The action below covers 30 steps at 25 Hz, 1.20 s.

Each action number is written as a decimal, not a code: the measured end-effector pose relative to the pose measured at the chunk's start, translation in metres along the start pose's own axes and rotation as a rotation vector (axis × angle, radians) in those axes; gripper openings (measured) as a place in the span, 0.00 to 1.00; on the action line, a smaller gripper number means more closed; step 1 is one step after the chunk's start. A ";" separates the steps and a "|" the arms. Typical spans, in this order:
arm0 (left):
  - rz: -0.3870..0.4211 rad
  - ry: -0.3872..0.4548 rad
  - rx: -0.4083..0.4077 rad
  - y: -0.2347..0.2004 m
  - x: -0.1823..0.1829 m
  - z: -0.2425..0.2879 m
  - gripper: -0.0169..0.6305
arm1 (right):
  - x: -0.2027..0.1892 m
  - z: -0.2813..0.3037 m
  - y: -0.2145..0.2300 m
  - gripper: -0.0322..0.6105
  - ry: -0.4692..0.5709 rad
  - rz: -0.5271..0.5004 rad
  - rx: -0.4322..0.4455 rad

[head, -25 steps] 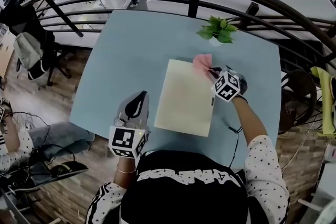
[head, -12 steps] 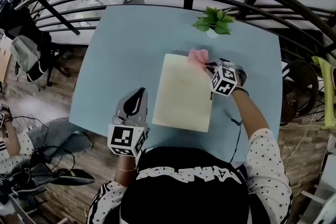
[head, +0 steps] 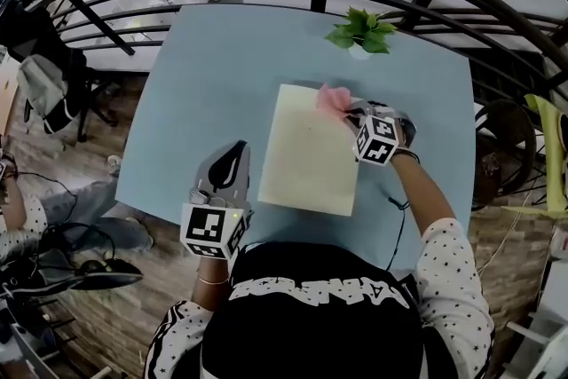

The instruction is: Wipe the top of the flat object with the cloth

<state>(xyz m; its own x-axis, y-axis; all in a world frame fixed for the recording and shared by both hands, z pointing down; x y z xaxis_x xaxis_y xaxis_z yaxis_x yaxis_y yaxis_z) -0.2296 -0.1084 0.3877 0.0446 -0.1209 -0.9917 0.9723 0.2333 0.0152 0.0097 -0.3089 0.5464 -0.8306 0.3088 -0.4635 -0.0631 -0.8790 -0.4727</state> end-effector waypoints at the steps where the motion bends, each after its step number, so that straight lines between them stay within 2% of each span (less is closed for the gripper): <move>1: 0.000 0.004 -0.002 0.001 0.001 -0.001 0.03 | 0.001 -0.001 -0.002 0.06 -0.001 -0.007 0.004; 11: 0.002 0.009 0.000 0.006 0.006 -0.017 0.03 | 0.011 -0.012 -0.026 0.06 0.005 -0.050 0.022; 14: 0.007 0.039 0.005 0.007 0.007 -0.021 0.03 | 0.013 -0.014 -0.034 0.06 0.010 -0.064 0.027; 18: 0.013 0.064 -0.007 0.009 0.009 -0.025 0.03 | 0.015 -0.019 -0.042 0.06 0.010 -0.059 0.025; 30: 0.010 0.066 -0.040 0.014 0.010 -0.029 0.03 | 0.023 -0.029 -0.063 0.06 0.021 -0.060 0.031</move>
<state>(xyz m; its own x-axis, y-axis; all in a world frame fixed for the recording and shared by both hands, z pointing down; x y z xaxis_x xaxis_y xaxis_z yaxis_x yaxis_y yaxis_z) -0.2217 -0.0787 0.3741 0.0375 -0.0552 -0.9978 0.9619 0.2727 0.0211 0.0104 -0.2363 0.5440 -0.8130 0.3683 -0.4510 -0.1294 -0.8694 -0.4768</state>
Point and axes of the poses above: the fingertips, and each gripper's own axes: z forward along the fingers, y to its right, x out of its top, the point moved 8 cm from there along -z, backward along the fingers, and after that the axes turned 8 degrees about y, right-handed, at the moved point
